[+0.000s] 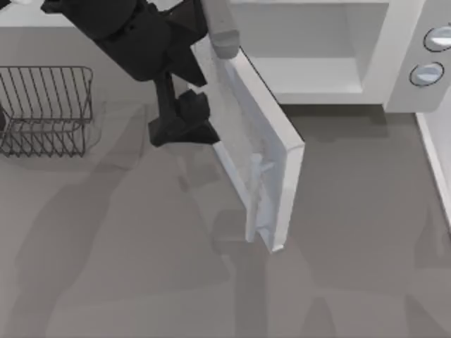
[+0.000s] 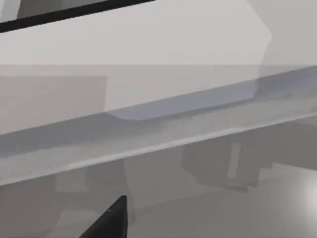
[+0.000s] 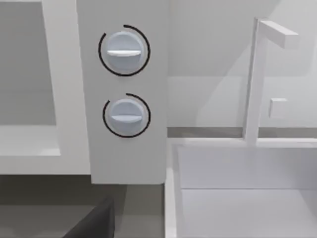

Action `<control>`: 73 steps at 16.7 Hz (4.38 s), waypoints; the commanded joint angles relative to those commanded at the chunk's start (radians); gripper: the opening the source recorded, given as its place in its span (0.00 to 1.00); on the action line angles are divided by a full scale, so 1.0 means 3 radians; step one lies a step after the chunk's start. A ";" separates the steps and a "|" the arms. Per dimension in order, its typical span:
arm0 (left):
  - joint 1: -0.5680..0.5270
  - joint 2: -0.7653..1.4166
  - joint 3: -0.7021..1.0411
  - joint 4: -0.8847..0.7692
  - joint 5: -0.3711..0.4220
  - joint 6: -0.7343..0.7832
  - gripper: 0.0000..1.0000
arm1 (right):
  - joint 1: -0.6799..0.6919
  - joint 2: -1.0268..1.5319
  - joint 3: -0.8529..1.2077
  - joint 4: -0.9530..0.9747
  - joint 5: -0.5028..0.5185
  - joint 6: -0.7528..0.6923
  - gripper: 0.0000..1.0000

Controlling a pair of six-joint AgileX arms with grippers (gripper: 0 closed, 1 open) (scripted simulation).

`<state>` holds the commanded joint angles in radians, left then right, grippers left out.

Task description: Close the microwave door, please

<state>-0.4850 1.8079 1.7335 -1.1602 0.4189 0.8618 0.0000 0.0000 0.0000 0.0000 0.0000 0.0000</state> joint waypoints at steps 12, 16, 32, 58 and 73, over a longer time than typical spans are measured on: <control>0.0000 0.0000 0.0000 0.0000 0.0000 0.0000 0.00 | 0.0000 0.0000 0.0000 0.0000 0.0000 0.0000 1.00; 0.0000 0.0000 0.0000 0.0000 0.0000 0.0000 0.00 | 0.0000 0.0000 0.0000 0.0000 0.0000 0.0000 1.00; -0.0228 0.0171 0.0195 0.0047 -0.0077 -0.0246 0.00 | 0.0000 0.0000 0.0000 0.0000 0.0000 0.0000 1.00; -0.0539 0.0458 0.0598 0.0080 -0.0198 -0.0591 0.00 | 0.0000 0.0000 0.0000 0.0000 0.0000 0.0000 1.00; -0.0687 0.0679 0.0782 -0.0063 -0.0225 -0.0741 0.00 | 0.0000 0.0000 0.0000 0.0000 0.0000 0.0000 1.00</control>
<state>-0.6912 2.0116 1.9680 -1.1790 0.3513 0.6394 0.0000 0.0000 0.0000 0.0000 0.0000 0.0000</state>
